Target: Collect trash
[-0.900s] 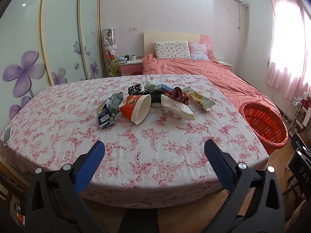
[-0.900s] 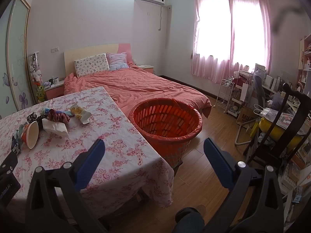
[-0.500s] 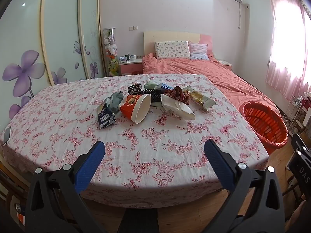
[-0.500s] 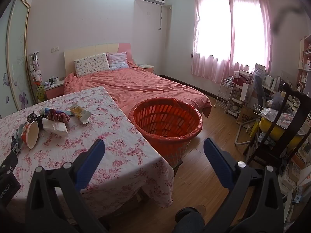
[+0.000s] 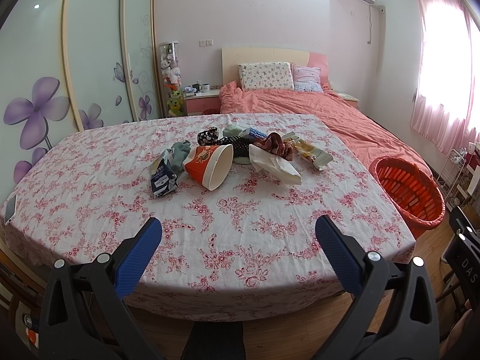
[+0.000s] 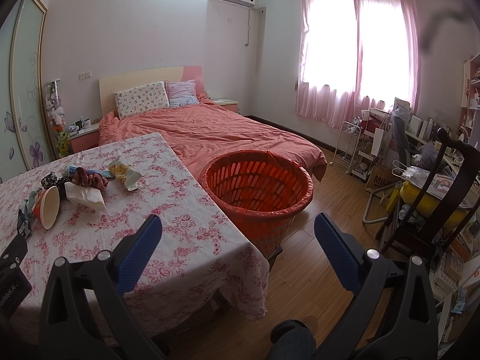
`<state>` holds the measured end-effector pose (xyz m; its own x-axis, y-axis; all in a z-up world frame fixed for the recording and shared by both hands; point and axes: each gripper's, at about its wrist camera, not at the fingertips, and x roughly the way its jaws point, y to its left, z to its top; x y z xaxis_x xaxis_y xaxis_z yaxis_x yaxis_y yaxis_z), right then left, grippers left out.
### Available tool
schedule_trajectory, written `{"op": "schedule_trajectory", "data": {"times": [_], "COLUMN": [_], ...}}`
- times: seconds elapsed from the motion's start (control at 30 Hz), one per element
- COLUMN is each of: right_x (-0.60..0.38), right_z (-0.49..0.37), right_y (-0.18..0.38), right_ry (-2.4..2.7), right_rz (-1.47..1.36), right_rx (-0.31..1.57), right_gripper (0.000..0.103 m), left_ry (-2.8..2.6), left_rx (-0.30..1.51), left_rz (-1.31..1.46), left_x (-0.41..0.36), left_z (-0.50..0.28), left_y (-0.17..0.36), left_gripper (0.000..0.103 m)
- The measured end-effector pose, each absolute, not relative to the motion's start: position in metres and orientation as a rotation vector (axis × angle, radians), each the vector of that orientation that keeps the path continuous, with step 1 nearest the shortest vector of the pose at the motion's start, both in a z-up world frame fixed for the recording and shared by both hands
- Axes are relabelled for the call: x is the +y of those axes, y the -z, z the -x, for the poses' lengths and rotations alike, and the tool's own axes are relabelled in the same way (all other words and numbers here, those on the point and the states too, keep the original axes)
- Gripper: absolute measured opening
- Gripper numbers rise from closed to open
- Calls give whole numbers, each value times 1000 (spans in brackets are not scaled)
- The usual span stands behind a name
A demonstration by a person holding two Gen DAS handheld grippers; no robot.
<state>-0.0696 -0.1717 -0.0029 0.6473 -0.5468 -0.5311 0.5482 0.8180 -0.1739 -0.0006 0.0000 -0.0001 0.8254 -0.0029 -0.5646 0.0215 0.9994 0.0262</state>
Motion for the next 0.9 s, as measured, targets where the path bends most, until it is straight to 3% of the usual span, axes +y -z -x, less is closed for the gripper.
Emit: {"op": "schedule_trajectory", "data": {"times": [0.9], "right_x": [-167], "right_z": [30], "right_y": [18], "right_ry": [579], "right_rz": [11], "right_rx": [645], "right_gripper": [99], "left_ry": [-47], "left_rx": [649], "left_rz": [-18], "left_x": [13], "left_z": [-32], "left_y": [16], "left_gripper": [101]}}
